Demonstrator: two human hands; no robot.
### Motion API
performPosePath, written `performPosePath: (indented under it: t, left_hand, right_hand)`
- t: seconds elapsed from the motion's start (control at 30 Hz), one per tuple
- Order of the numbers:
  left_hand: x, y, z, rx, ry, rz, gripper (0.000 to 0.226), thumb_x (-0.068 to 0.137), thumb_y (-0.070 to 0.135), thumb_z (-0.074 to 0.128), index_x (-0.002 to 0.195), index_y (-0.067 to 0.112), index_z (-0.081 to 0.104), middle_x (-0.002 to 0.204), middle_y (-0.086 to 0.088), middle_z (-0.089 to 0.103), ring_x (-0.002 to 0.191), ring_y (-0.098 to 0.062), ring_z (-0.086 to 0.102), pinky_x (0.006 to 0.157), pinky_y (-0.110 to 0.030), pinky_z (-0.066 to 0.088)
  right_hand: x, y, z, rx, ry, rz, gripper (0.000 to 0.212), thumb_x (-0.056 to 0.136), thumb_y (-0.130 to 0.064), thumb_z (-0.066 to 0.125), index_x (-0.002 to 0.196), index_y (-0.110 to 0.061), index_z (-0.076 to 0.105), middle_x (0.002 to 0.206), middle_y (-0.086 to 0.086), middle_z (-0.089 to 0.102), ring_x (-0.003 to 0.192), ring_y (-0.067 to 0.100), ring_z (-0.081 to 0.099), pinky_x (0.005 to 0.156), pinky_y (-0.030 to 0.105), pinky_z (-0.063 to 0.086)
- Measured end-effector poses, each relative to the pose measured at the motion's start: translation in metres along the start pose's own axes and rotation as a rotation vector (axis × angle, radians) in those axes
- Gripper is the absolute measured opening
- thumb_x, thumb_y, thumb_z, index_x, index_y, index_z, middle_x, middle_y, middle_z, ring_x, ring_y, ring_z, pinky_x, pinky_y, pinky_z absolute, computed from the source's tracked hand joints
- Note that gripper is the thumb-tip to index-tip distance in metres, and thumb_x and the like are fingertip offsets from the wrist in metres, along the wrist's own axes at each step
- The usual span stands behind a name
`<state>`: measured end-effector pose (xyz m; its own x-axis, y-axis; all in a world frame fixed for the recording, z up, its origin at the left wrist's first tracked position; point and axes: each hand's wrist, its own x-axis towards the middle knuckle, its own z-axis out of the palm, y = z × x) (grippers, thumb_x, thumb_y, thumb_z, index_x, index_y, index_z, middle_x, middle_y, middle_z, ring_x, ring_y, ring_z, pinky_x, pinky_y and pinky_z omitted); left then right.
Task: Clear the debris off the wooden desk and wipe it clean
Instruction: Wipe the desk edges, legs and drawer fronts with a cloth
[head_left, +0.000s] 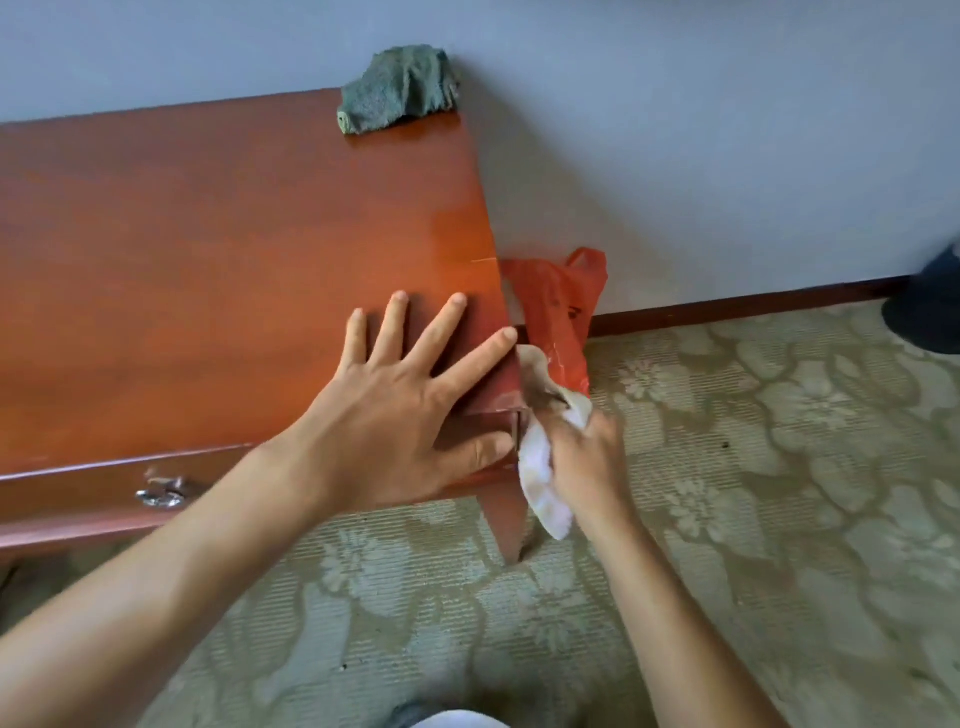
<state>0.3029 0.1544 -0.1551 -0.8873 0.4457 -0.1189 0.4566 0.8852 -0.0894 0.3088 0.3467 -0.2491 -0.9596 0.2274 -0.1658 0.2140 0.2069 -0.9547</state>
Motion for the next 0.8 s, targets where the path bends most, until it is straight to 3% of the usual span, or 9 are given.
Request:
performPosePath:
  t: [0.07,0.13,0.23,0.37,0.43,0.5,0.57,0.77,0.8]
  left_hand:
    - [0.015,0.019,-0.007,0.000,-0.033,-0.040,0.086,0.085,0.091,0.007,0.156,0.053,-0.020,0.172,-0.001,-0.019,0.156,-0.049,-0.008,0.120,-0.074,0.008]
    - [0.022,0.028,-0.010,-0.061,-0.038,-0.076,0.079,0.086,0.088,0.004,0.156,0.057,-0.017,0.172,0.004,-0.021,0.157,-0.046,-0.012,0.118,-0.077,0.004]
    - [0.025,0.035,-0.006,-0.160,0.030,-0.123,0.072,0.091,0.076,0.000,0.159,0.054,-0.009,0.171,0.015,-0.017,0.158,-0.035,-0.015,0.121,-0.073,-0.002]
    - [0.025,0.034,-0.002,-0.228,0.071,-0.188,0.073,0.096,0.061,0.000,0.165,0.038,-0.006,0.169,0.026,-0.013,0.159,-0.022,-0.016,0.124,-0.066,-0.003]
    - [0.026,0.034,-0.001,-0.232,0.077,-0.196,0.073,0.096,0.058,0.003,0.165,0.036,-0.003,0.169,0.027,-0.012,0.159,-0.020,-0.016,0.125,-0.064,-0.004]
    - [0.027,0.034,0.000,-0.220,0.080,-0.198,0.072,0.096,0.056,0.006,0.165,0.037,-0.001,0.168,0.029,-0.012,0.159,-0.020,-0.016,0.126,-0.063,-0.004]
    - [0.027,0.034,0.000,-0.205,0.084,-0.201,0.070,0.097,0.055,0.008,0.165,0.039,0.001,0.168,0.030,-0.011,0.160,-0.019,-0.014,0.126,-0.062,-0.003]
    - [0.029,0.035,0.000,-0.175,0.103,-0.218,0.069,0.098,0.052,0.012,0.166,0.038,0.005,0.169,0.030,-0.008,0.160,-0.019,-0.011,0.127,-0.059,0.000]
    - [0.030,0.035,0.000,-0.171,0.102,-0.222,0.069,0.098,0.051,0.012,0.166,0.038,0.005,0.169,0.029,-0.007,0.160,-0.019,-0.010,0.127,-0.059,0.001]
  right_hand:
    - [0.008,0.010,-0.007,-0.113,-0.085,-0.029,0.015,0.093,-0.041,0.061,0.085,-0.046,0.072,0.071,-0.004,0.069,0.068,0.009,0.064,0.073,0.038,0.055]
    - [0.015,0.016,-0.008,-0.149,-0.154,-0.036,0.022,0.086,-0.051,0.056,0.097,-0.042,0.073,0.072,-0.008,0.071,0.072,0.010,0.068,0.076,0.041,0.058]
    - [0.011,0.018,-0.009,-0.028,-0.129,-0.040,0.017,0.088,-0.041,0.060,0.086,-0.028,0.071,0.065,-0.005,0.070,0.068,0.011,0.069,0.069,0.038,0.057]
    - [-0.008,0.029,-0.016,0.132,-0.180,-0.246,0.009,0.088,-0.024,0.063,0.087,-0.018,0.070,0.072,-0.002,0.070,0.072,0.016,0.070,0.063,0.041,0.056]
    - [0.002,0.025,-0.017,0.168,-0.234,-0.257,0.008,0.090,-0.026,0.065,0.084,-0.023,0.070,0.072,-0.003,0.070,0.071,0.017,0.070,0.063,0.042,0.055]
    - [0.031,0.015,-0.009,0.146,-0.234,-0.149,0.008,0.091,-0.035,0.067,0.084,-0.034,0.071,0.077,-0.008,0.073,0.074,0.008,0.070,0.067,0.037,0.056]
    - [0.054,0.004,-0.004,0.060,-0.220,-0.074,0.006,0.089,-0.039,0.066,0.087,-0.035,0.069,0.079,-0.011,0.072,0.073,0.003,0.067,0.068,0.033,0.053]
    - [0.007,0.010,-0.013,0.302,-0.150,-0.414,0.012,0.097,-0.037,0.070,0.093,-0.025,0.073,0.084,-0.004,0.071,0.080,0.016,0.070,0.066,0.035,0.055]
    - [0.009,0.018,-0.010,0.253,-0.147,-0.371,0.014,0.099,-0.036,0.067,0.092,-0.025,0.072,0.083,-0.004,0.070,0.080,0.015,0.070,0.068,0.038,0.056]
